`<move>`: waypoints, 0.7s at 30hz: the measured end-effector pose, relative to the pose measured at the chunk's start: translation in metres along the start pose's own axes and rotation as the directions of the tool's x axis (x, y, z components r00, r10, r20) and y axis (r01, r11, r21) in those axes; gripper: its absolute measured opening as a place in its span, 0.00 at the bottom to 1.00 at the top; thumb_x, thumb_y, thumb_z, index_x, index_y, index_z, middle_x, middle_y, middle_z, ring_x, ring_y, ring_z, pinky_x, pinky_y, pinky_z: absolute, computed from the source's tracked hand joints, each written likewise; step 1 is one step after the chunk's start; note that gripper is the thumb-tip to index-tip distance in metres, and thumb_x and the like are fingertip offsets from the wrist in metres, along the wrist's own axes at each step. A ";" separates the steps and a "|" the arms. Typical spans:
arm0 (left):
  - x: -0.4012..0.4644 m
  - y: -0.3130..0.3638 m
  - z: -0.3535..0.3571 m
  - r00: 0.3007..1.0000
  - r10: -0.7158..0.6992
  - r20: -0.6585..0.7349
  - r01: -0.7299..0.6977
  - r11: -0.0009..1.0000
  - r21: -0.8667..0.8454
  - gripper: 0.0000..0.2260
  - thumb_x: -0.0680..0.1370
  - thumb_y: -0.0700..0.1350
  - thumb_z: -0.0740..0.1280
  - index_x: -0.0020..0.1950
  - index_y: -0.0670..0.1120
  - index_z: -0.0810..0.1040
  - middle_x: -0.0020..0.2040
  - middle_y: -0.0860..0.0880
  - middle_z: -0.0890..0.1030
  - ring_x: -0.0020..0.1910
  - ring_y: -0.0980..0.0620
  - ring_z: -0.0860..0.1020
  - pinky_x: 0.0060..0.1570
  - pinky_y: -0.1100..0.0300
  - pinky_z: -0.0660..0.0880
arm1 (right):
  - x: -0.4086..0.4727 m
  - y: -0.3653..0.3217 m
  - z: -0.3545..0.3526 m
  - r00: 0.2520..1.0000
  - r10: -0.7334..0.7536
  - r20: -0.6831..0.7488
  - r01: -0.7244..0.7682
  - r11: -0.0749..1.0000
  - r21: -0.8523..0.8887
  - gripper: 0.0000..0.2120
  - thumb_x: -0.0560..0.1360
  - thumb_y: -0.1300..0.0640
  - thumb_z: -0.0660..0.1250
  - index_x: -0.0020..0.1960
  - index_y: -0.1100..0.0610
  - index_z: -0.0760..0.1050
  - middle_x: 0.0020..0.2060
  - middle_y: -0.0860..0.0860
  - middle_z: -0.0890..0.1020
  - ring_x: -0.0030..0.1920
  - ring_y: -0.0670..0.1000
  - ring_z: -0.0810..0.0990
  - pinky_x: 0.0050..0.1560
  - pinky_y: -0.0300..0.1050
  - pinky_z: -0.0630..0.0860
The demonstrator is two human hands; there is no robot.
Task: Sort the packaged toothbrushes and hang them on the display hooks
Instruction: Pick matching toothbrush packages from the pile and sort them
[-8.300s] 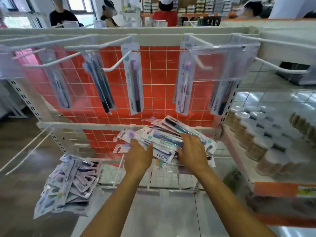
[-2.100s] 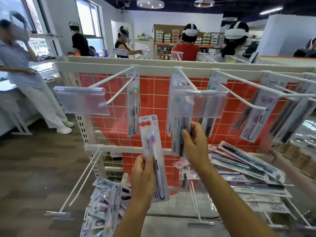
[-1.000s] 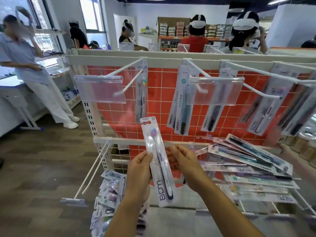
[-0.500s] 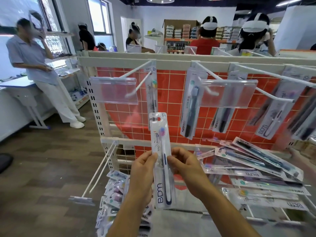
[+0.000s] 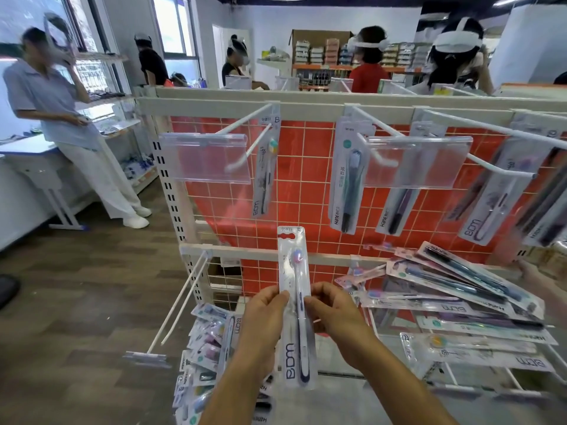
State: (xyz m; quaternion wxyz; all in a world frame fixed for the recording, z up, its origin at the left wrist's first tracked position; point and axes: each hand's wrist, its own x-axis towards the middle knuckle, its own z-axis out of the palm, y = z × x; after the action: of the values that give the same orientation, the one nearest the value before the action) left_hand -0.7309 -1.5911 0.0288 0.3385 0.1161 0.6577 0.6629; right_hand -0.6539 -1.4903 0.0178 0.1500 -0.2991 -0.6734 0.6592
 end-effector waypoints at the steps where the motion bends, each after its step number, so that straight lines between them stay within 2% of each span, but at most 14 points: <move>1: 0.000 0.000 0.000 1.000 0.003 0.000 -0.003 1.000 0.001 0.10 0.81 0.41 0.60 0.52 0.46 0.81 0.46 0.43 0.85 0.46 0.44 0.84 0.50 0.46 0.80 | 0.000 0.000 0.000 1.000 -0.004 -0.008 0.004 1.000 0.004 0.04 0.78 0.59 0.63 0.50 0.56 0.76 0.46 0.58 0.82 0.40 0.50 0.81 0.37 0.38 0.78; 5: -0.001 0.000 0.001 0.999 0.034 -0.002 -0.034 0.999 0.026 0.09 0.81 0.41 0.61 0.51 0.47 0.81 0.46 0.45 0.85 0.47 0.44 0.83 0.52 0.43 0.79 | -0.001 -0.001 0.000 0.999 -0.022 -0.027 0.023 1.000 0.018 0.03 0.78 0.58 0.64 0.50 0.55 0.77 0.45 0.55 0.83 0.43 0.51 0.83 0.41 0.40 0.79; 10: -0.003 0.001 0.003 0.999 0.047 -0.012 -0.046 0.998 0.033 0.09 0.80 0.41 0.62 0.48 0.48 0.82 0.44 0.47 0.85 0.48 0.45 0.83 0.53 0.45 0.79 | -0.003 0.001 0.000 0.998 -0.029 -0.048 0.031 0.999 0.038 0.05 0.78 0.59 0.63 0.49 0.54 0.78 0.43 0.50 0.84 0.45 0.51 0.83 0.45 0.43 0.80; 14: -0.003 -0.001 0.009 0.999 0.045 0.000 -0.045 0.998 0.043 0.08 0.80 0.42 0.62 0.50 0.47 0.81 0.45 0.46 0.85 0.48 0.45 0.83 0.53 0.45 0.79 | -0.006 0.001 -0.007 0.997 -0.027 -0.074 0.030 0.999 0.041 0.06 0.79 0.57 0.62 0.51 0.53 0.78 0.43 0.48 0.84 0.44 0.48 0.83 0.42 0.39 0.78; 18: -0.004 -0.001 0.020 0.999 0.046 0.021 -0.047 0.998 0.032 0.08 0.80 0.40 0.62 0.51 0.43 0.81 0.45 0.43 0.85 0.46 0.43 0.83 0.49 0.49 0.80 | -0.010 0.004 -0.020 0.995 -0.044 -0.095 0.049 0.997 0.057 0.07 0.79 0.55 0.63 0.51 0.55 0.78 0.44 0.50 0.84 0.45 0.49 0.83 0.44 0.42 0.80; 21: -0.007 -0.001 0.028 0.996 0.070 0.049 -0.073 0.996 0.049 0.09 0.80 0.40 0.61 0.51 0.43 0.81 0.44 0.44 0.85 0.47 0.43 0.83 0.51 0.49 0.80 | -0.015 0.005 -0.028 0.992 -0.066 -0.110 0.076 0.993 0.094 0.07 0.79 0.57 0.62 0.50 0.56 0.79 0.43 0.50 0.84 0.43 0.48 0.84 0.42 0.40 0.79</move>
State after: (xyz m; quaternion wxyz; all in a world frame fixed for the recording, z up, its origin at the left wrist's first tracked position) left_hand -0.7086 -1.5731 0.0325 0.3270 0.1639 0.6615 0.6547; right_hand -0.6247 -1.4775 0.0179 0.2234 -0.3019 -0.6416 0.6688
